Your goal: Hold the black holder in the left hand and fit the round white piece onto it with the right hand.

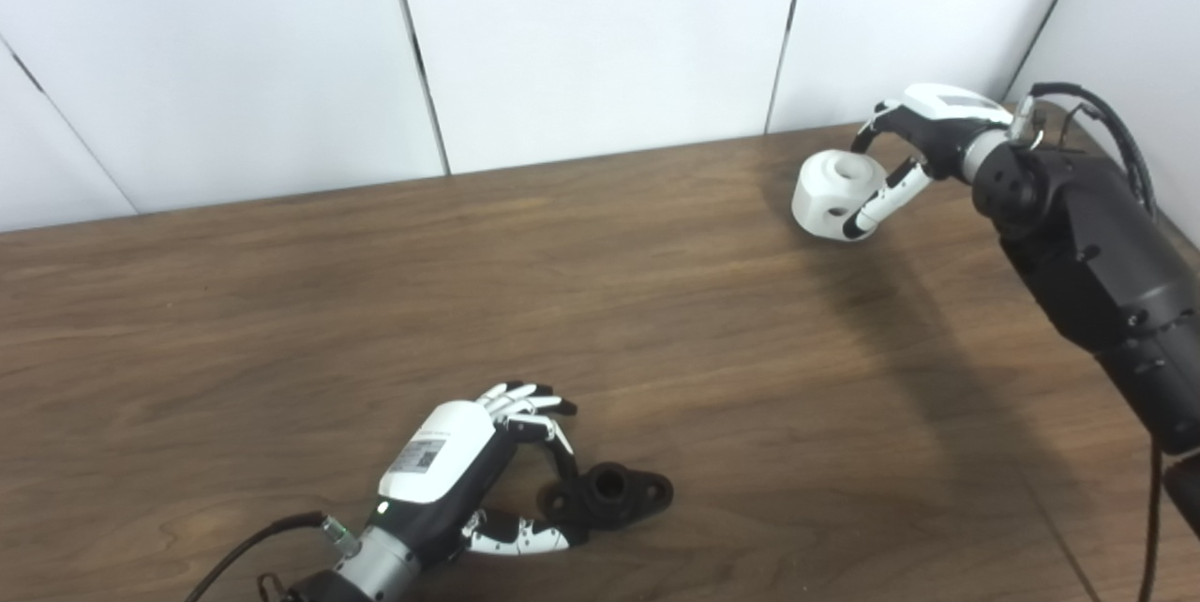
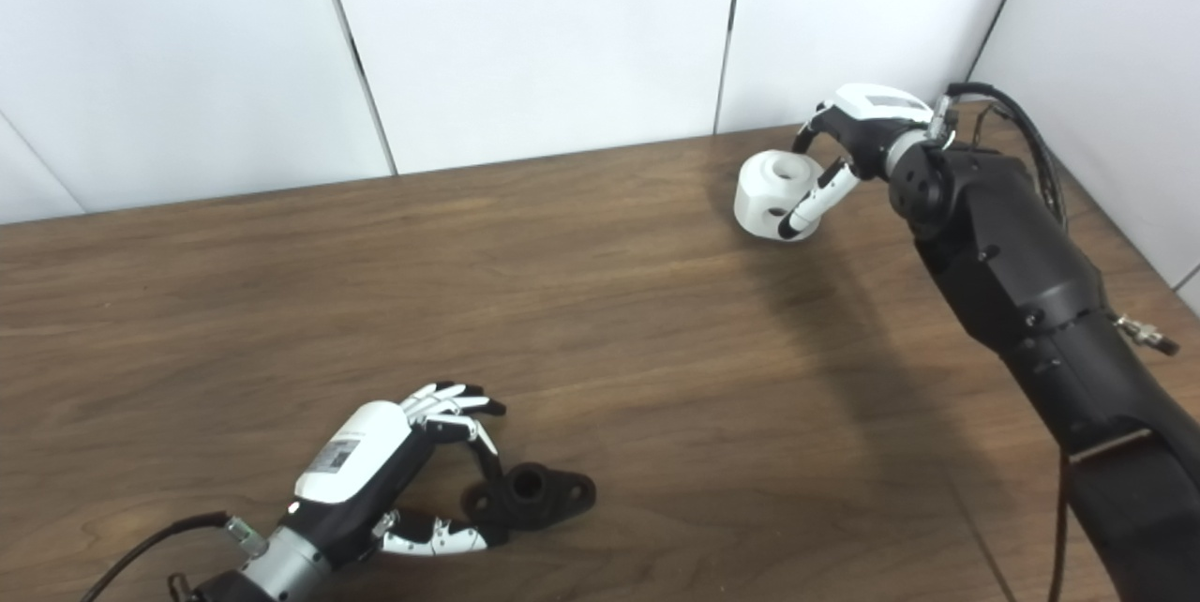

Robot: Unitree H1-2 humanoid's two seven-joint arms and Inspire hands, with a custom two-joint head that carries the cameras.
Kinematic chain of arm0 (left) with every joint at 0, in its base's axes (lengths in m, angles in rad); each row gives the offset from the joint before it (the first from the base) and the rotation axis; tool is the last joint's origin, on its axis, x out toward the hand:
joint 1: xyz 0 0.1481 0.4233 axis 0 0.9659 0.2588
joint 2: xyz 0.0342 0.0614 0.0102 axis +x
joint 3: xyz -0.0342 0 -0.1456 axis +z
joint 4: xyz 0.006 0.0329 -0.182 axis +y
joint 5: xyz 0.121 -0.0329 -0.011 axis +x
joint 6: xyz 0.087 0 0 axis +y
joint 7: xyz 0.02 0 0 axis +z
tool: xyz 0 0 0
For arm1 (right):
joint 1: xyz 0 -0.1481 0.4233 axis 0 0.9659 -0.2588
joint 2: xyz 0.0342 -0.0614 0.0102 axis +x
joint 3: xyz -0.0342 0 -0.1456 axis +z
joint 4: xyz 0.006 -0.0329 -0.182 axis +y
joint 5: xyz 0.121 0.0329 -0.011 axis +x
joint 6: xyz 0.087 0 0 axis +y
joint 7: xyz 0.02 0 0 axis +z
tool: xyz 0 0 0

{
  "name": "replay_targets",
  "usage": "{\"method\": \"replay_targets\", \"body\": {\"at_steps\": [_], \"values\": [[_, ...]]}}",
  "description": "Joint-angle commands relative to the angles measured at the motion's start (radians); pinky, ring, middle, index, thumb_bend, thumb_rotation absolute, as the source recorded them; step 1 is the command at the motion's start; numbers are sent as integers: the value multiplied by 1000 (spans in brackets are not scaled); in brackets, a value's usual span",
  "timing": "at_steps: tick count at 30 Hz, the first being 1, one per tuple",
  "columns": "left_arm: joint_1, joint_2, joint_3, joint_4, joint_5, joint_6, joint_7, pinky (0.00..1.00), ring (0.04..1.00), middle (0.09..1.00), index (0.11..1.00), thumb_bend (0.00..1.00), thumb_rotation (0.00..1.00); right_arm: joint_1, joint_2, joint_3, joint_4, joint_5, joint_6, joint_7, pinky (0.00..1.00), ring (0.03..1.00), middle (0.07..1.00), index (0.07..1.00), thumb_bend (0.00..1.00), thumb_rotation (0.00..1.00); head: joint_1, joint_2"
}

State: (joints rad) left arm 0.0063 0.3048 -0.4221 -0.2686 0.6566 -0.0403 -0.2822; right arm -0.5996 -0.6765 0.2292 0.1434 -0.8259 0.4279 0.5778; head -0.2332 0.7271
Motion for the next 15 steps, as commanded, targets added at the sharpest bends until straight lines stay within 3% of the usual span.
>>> {"method": "replay_targets", "body": {"at_steps": [1,15], "values": [[25,8,-17,1,-3,30,-55,926,910,831,490,508,59,-58,-17,-2,-17,-9,-9,-32,944,1000,970,775,982,372,1,1],[24,7,-27,-2,9,36,-50,923,907,830,490,509,58,-61,-22,19,-3,-5,-31,-50,942,1000,956,764,965,390,15,4]]}}
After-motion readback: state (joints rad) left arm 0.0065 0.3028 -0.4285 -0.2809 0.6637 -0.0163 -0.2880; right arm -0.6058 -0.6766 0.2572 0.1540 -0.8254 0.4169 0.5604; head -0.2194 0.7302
